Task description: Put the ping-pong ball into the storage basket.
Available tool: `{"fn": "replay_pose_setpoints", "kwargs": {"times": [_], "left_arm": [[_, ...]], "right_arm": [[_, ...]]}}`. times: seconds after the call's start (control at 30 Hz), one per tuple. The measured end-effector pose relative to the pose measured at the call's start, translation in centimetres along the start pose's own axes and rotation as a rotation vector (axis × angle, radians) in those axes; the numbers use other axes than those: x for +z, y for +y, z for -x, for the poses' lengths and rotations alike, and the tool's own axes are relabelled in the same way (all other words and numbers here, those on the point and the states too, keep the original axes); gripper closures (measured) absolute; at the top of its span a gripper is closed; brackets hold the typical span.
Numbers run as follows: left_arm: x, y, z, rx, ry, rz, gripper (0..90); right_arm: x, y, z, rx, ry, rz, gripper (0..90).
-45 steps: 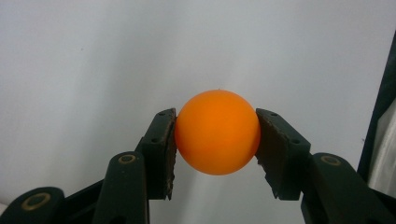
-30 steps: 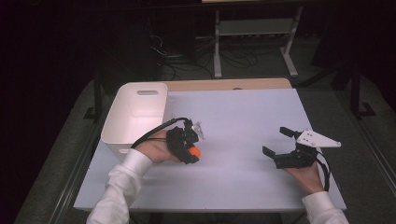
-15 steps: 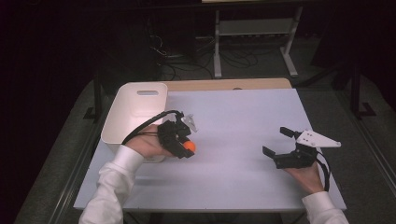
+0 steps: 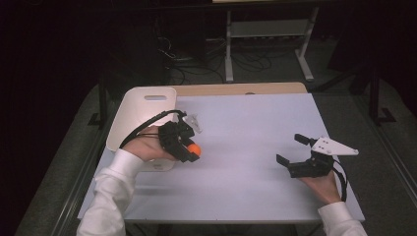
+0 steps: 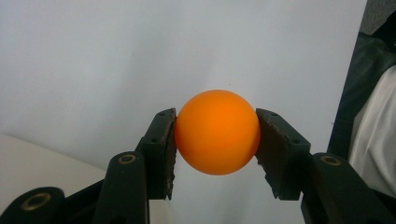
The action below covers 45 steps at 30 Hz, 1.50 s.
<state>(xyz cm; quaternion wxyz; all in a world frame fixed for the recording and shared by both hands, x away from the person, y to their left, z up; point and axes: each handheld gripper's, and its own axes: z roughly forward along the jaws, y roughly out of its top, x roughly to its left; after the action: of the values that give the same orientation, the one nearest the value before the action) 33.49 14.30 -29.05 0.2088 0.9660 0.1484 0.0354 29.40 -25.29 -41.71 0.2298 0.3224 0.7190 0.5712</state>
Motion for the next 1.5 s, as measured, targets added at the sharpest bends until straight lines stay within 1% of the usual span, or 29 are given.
{"fn": "replay_pose_setpoints", "kwargs": {"times": [0.03, 0.33, 0.63, 0.67, 0.73, 0.8, 0.9, 0.97, 1.07, 1.13, 1.2, 1.27, 1.33, 1.4, 1.43, 1.5], "left_arm": [[-0.2, -0.1, 0.0, -0.006, 0.000, 0.001, 50.6], [-1.3, -0.3, -0.5, -0.005, -0.001, -0.021, 50.6], [-2.2, -0.6, -1.1, -0.022, 0.014, -0.022, 50.6], [-2.3, -0.6, -1.1, -0.020, 0.020, -0.023, 50.6], [-2.5, -0.6, -1.1, -0.024, 0.016, -0.019, 50.6], [-2.6, -0.6, -1.2, -0.019, 0.018, -0.024, 50.5], [-2.9, -0.6, -1.3, -0.026, 0.020, -0.023, 50.6], [-3.1, -0.6, -1.4, -0.022, 0.022, -0.029, 50.6], [-3.3, -0.6, -1.5, -0.027, 0.024, -0.028, 50.6], [-3.4, -0.7, -1.6, -0.030, 0.025, -0.028, 50.6], [-3.6, -0.7, -1.7, -0.029, 0.026, -0.029, 50.6], [-3.9, -0.7, -1.7, -0.030, 0.036, -0.024, 50.6], [-4.2, -0.6, -1.8, -0.027, 0.035, -0.023, 50.6], [-4.4, -0.6, -1.8, -0.035, 0.041, -0.020, 50.6], [-4.5, -0.6, -1.9, -0.034, 0.042, -0.023, 50.6], [-4.8, -0.6, -2.0, -0.028, 0.044, -0.032, 50.6]], "right_arm": [[0.0, 0.0, 0.0, 0.000, -0.001, 0.000, 0.0], [0.0, 0.0, 0.0, -0.003, -0.001, -0.002, 0.0], [0.0, 0.0, -0.1, 0.004, -0.003, -0.011, 0.0], [0.0, 0.0, -0.1, 0.006, -0.003, -0.013, 0.0], [0.0, 0.0, 0.0, 0.007, -0.004, -0.014, 0.0], [0.0, 0.0, -0.1, 0.007, -0.006, -0.014, 0.0], [0.0, 0.0, 0.0, -0.002, -0.006, 0.001, 0.0], [0.0, 0.0, 0.1, -0.001, -0.006, 0.001, 0.0], [0.0, 0.0, 0.1, -0.002, -0.005, 0.000, 0.0], [0.0, 0.0, 0.0, 0.007, -0.007, -0.011, 0.0], [0.0, 0.0, 0.1, -0.003, -0.005, 0.000, 0.0], [-0.1, 0.0, 0.1, 0.009, -0.007, -0.003, 0.0], [-0.2, 0.0, 0.2, 0.010, -0.012, -0.002, 0.0], [-0.2, 0.0, 0.2, 0.003, -0.013, 0.004, 0.0], [-0.2, 0.0, 0.2, 0.013, -0.012, -0.001, 0.0], [-0.2, 0.0, 0.2, 0.011, -0.012, -0.001, 0.0]]}}
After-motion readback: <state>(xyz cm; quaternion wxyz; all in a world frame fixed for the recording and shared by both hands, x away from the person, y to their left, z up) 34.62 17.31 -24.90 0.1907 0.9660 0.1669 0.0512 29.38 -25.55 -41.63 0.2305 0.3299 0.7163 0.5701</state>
